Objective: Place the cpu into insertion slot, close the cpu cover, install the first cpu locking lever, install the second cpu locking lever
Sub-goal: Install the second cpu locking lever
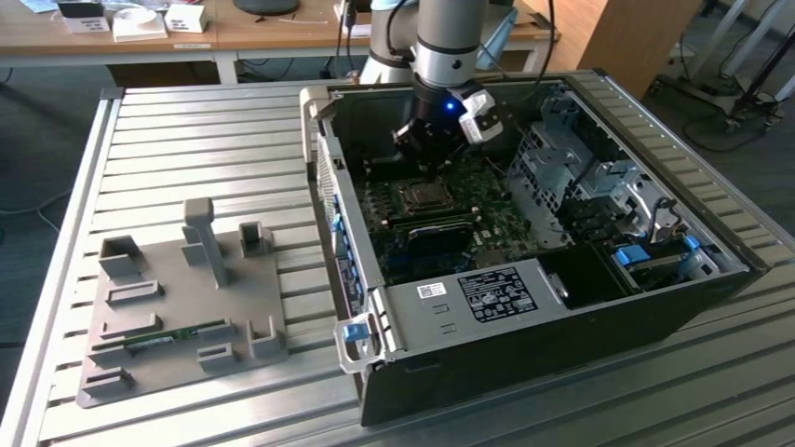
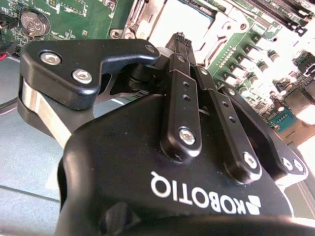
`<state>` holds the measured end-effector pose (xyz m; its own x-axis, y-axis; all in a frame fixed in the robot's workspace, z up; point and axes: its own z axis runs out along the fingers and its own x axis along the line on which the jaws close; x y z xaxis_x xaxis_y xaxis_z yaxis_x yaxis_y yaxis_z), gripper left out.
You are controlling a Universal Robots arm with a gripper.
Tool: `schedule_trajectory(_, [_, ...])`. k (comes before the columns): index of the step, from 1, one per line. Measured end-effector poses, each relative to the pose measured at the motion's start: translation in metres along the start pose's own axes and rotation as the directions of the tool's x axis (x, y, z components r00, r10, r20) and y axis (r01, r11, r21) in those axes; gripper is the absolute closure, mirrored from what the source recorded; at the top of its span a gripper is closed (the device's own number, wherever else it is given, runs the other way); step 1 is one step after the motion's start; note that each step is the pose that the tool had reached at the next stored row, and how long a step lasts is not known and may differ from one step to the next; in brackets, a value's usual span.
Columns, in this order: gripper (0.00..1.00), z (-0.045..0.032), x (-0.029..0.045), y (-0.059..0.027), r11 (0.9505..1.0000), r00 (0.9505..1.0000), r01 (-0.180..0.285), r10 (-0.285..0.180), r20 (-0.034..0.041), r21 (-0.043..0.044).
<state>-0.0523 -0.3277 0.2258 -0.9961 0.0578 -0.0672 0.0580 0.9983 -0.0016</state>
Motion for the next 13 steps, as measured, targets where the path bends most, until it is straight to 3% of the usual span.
schedule_trajectory(8, [0.89,-0.0157,-0.0011,0.0,1.0,1.0,0.0,0.0,0.0001,-0.0001])
schedule_trajectory(13, [0.89,-0.0189,-0.0013,0.0,1.0,1.0,0.0,0.0,0.0001,-0.0002])
